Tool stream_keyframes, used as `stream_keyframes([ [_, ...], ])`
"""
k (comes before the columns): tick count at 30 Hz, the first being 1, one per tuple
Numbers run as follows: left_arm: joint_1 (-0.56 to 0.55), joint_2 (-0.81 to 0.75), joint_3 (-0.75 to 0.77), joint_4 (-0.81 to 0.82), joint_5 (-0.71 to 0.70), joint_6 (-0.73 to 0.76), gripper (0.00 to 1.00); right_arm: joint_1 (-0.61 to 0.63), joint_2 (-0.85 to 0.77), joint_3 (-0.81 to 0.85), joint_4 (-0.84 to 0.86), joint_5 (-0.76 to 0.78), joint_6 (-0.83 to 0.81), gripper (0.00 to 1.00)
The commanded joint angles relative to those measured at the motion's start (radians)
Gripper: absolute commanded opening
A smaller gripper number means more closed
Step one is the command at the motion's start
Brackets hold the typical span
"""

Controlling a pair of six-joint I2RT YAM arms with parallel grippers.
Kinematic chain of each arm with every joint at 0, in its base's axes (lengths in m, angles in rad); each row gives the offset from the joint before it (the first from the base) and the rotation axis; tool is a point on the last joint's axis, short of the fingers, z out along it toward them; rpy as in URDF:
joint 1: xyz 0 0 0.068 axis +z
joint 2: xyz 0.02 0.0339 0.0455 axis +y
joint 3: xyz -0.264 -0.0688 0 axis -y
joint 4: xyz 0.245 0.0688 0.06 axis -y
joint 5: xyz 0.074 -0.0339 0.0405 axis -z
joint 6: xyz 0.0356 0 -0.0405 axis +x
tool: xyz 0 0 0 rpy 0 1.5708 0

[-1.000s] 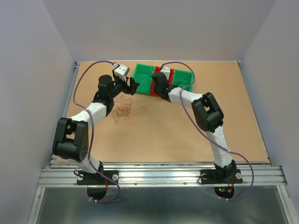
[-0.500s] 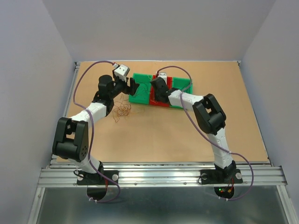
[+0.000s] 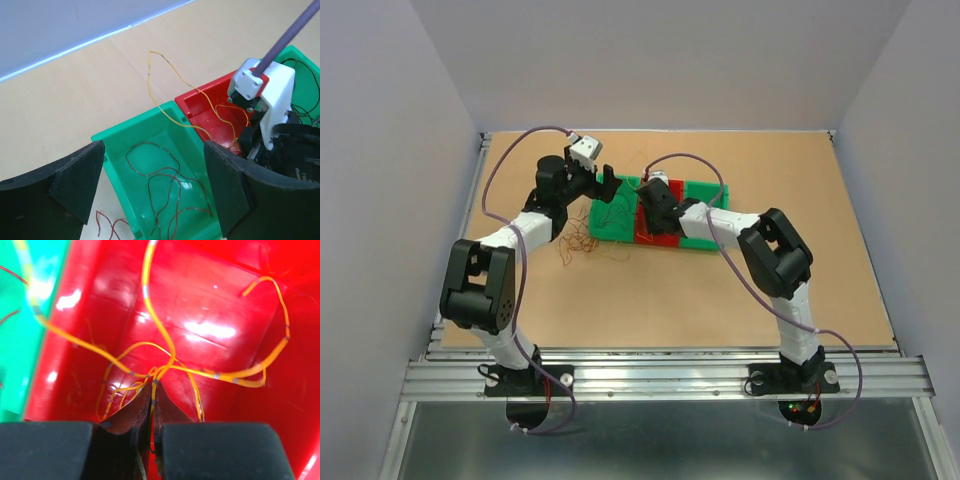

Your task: Untangle the cables

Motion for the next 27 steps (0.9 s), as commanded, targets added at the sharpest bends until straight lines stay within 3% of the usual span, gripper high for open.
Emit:
stream_keyframes([
  [1, 0.0, 0.059, 0.099, -0.015, 0.01, 0.005, 0.94, 0.009, -0.065, -0.054, -0.053, -0.014, -0.008, 0.08],
  [8, -0.003, 0.307, 0.474, -0.25, 0.134, -0.071, 0.92, 0.011, -0.094, -0.088, -0.038, -0.003, -0.011, 0.08],
  [18, -0.02, 0.441, 0.648, -0.399, 0.203, -0.048, 0.86, 0.012, -0.105, -0.105, -0.024, -0.008, -0.018, 0.07],
  [23, -0.042, 0.455, 0.67, -0.442, 0.208, -0.028, 0.6, 0.012, -0.113, -0.116, -0.013, -0.007, -0.017, 0.07],
  [24, -0.046, 0.453, 0.662, -0.443, 0.22, -0.016, 0.43, 0.012, -0.113, -0.117, -0.01, -0.007, -0.017, 0.06],
  [25, -0.051, 0.45, 0.656, -0.443, 0.223, -0.011, 0.34, 0.012, -0.111, -0.119, -0.009, -0.007, -0.017, 0.06],
  [26, -0.052, 0.436, 0.639, -0.442, 0.231, 0.006, 0.13, 0.014, -0.113, -0.12, -0.006, -0.011, -0.02, 0.06],
  [27, -0.056, 0.429, 0.629, -0.436, 0.237, 0.014, 0.0, 0.014, -0.111, -0.12, -0.003, -0.013, -0.02, 0.06],
])
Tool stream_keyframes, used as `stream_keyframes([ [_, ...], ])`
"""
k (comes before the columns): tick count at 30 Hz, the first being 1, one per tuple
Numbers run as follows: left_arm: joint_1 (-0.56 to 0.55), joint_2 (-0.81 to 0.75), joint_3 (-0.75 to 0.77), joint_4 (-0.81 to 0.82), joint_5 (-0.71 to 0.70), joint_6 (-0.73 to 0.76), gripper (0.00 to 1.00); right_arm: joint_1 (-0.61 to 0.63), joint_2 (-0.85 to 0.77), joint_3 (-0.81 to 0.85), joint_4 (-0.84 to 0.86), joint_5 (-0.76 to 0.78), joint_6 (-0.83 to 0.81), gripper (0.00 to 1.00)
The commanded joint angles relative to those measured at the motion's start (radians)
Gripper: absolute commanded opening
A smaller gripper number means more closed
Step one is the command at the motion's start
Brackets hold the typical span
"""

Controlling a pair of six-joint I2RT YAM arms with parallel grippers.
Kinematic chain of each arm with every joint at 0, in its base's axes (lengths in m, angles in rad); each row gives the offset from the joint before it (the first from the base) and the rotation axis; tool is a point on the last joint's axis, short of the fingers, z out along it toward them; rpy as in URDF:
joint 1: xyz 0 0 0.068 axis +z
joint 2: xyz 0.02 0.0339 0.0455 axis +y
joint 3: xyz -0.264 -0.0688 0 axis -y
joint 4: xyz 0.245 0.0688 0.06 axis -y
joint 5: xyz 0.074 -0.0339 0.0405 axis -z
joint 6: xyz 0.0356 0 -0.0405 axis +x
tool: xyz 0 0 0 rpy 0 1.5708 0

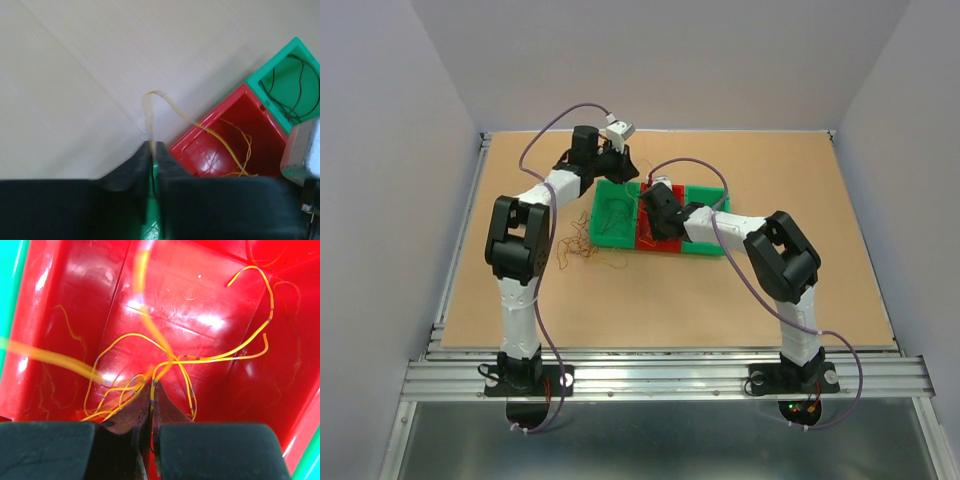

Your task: Untangle the cables

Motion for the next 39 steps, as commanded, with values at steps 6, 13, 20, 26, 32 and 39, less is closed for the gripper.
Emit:
stream_keyframes([
  [6, -0.033, -0.218, -0.25, 0.205, -0.027, 0.135, 0.0, 0.007, -0.035, -0.033, 0.037, -0.015, -0.016, 0.03],
  [13, -0.041, -0.402, -0.478, 0.405, -0.05, 0.168, 0.0, 0.002, -0.045, -0.048, 0.086, -0.033, -0.005, 0.0],
  [20, -0.127, -0.578, -0.657, 0.503, -0.087, 0.316, 0.0, -0.021, -0.028, -0.036, 0.107, -0.027, 0.035, 0.0],
  [26, -0.182, -0.64, -0.723, 0.526, -0.18, 0.35, 0.0, -0.044, -0.043, -0.051, 0.15, 0.008, 0.095, 0.01],
  [32, -0.18, -0.666, -0.732, 0.522, -0.171, 0.32, 0.0, -0.05, -0.052, -0.06, 0.192, 0.004, 0.128, 0.01],
  [39, -0.183, -0.674, -0.723, 0.513, -0.209, 0.285, 0.0, -0.055, -0.08, -0.078, 0.215, 0.048, 0.17, 0.09],
])
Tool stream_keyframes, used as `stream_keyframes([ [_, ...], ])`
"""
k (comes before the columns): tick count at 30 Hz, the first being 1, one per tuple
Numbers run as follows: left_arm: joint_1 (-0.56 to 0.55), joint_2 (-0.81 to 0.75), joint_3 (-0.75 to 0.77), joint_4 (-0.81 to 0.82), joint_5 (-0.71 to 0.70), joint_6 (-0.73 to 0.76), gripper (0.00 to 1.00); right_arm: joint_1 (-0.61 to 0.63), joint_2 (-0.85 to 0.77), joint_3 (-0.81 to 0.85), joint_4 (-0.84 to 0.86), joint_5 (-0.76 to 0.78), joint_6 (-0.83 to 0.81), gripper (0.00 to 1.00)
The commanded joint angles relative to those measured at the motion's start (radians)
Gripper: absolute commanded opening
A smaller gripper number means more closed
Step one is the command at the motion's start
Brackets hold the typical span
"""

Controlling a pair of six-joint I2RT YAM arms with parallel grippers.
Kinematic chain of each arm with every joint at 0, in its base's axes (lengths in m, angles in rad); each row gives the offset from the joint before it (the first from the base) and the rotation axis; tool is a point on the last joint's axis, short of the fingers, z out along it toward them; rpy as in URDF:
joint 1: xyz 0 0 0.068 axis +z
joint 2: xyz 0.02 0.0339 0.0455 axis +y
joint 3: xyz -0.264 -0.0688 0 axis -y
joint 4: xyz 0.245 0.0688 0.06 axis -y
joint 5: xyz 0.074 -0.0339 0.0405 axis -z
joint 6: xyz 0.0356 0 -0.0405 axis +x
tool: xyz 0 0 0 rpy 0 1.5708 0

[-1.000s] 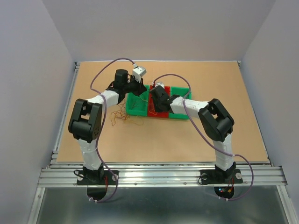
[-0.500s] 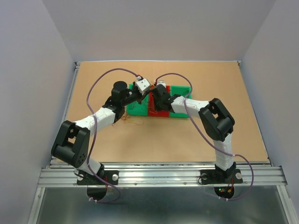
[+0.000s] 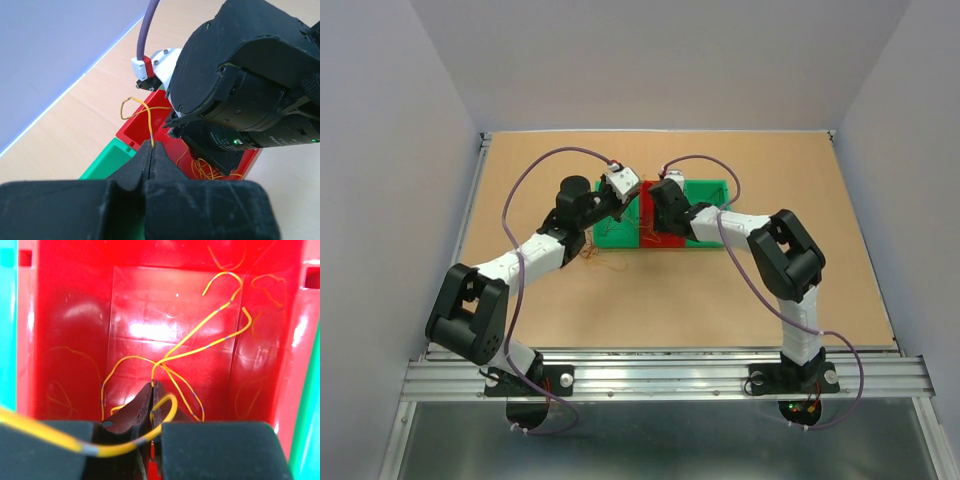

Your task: Untangle the cables

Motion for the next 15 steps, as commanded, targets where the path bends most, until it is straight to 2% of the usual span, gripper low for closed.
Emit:
stream_keyframes([
  [1, -0.003, -0.049, 0.007, 0.051, -0.031, -0.029, 0.0, -0.008, -0.08, -0.048, 0.072, 0.057, 0.036, 0.09],
  [8, -0.003, -0.034, 0.031, 0.031, -0.08, -0.063, 0.0, -0.008, -0.146, -0.109, 0.103, 0.107, 0.038, 0.22],
  [9, -0.003, -0.029, 0.041, 0.026, -0.084, -0.066, 0.0, -0.008, -0.155, -0.117, 0.108, 0.107, 0.038, 0.32],
  [11, -0.001, -0.022, 0.054, 0.008, -0.092, -0.071, 0.0, -0.008, -0.178, -0.137, 0.149, 0.088, 0.027, 0.33],
  [12, -0.003, -0.009, 0.067, 0.002, -0.097, -0.075, 0.0, -0.006, -0.188, -0.155, 0.16, 0.072, 0.021, 0.39],
  [14, -0.001, 0.003, 0.077, -0.008, -0.098, -0.078, 0.0, -0.008, -0.21, -0.17, 0.175, 0.066, 0.021, 0.43],
  [15, -0.003, 0.017, 0.082, -0.014, -0.1, -0.08, 0.0, -0.006, -0.218, -0.178, 0.19, 0.063, 0.019, 0.51],
])
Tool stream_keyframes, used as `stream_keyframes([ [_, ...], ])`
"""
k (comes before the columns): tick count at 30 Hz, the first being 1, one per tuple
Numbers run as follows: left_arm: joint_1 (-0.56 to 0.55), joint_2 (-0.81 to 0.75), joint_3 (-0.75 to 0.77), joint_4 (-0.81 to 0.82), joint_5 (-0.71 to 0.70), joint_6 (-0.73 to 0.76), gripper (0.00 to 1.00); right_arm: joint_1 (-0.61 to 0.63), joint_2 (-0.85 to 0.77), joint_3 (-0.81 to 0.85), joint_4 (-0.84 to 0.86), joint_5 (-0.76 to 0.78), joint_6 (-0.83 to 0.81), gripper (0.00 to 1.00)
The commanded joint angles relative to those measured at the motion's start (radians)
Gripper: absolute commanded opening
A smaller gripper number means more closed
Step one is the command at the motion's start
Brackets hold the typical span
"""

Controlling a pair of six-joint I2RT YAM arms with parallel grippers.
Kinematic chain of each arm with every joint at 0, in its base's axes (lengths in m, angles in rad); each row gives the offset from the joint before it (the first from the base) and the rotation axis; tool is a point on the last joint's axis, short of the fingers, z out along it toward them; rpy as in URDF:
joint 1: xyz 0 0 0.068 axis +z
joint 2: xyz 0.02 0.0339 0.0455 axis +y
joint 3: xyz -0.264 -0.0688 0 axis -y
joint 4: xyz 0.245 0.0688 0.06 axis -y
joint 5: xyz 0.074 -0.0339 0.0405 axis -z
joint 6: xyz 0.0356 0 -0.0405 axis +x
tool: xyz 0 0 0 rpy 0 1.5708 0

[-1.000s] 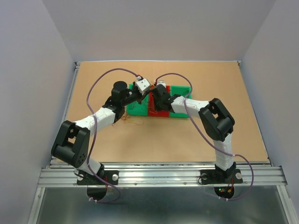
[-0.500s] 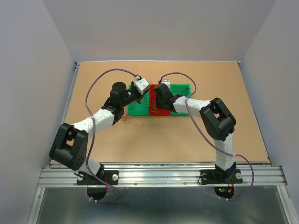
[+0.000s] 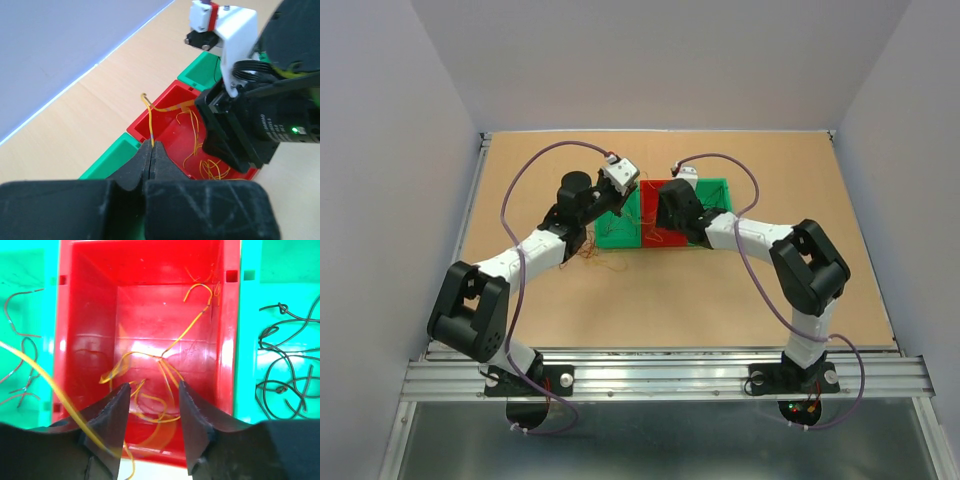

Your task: Untangle the cables

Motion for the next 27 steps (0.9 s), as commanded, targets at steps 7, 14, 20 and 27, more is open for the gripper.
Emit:
stream_keyframes([
  [7, -0.003, 0.064, 0.096, -0.022, -0.024, -0.03, 0.0, -0.006, -0.114, -0.098, 0.144, -0.035, -0.025, 0.61],
  [14, -0.003, 0.107, 0.124, -0.042, -0.008, -0.033, 0.0, -0.006, -0.217, -0.108, 0.158, -0.009, -0.1, 0.64],
  [20, -0.022, 0.156, 0.175, -0.062, 0.018, -0.057, 0.0, -0.008, -0.3, -0.121, 0.168, 0.008, -0.129, 0.73],
  [27, -0.078, 0.271, 0.265, -0.125, -0.019, -0.086, 0.0, -0.021, -0.28, -0.143, 0.317, 0.054, -0.125, 0.7],
])
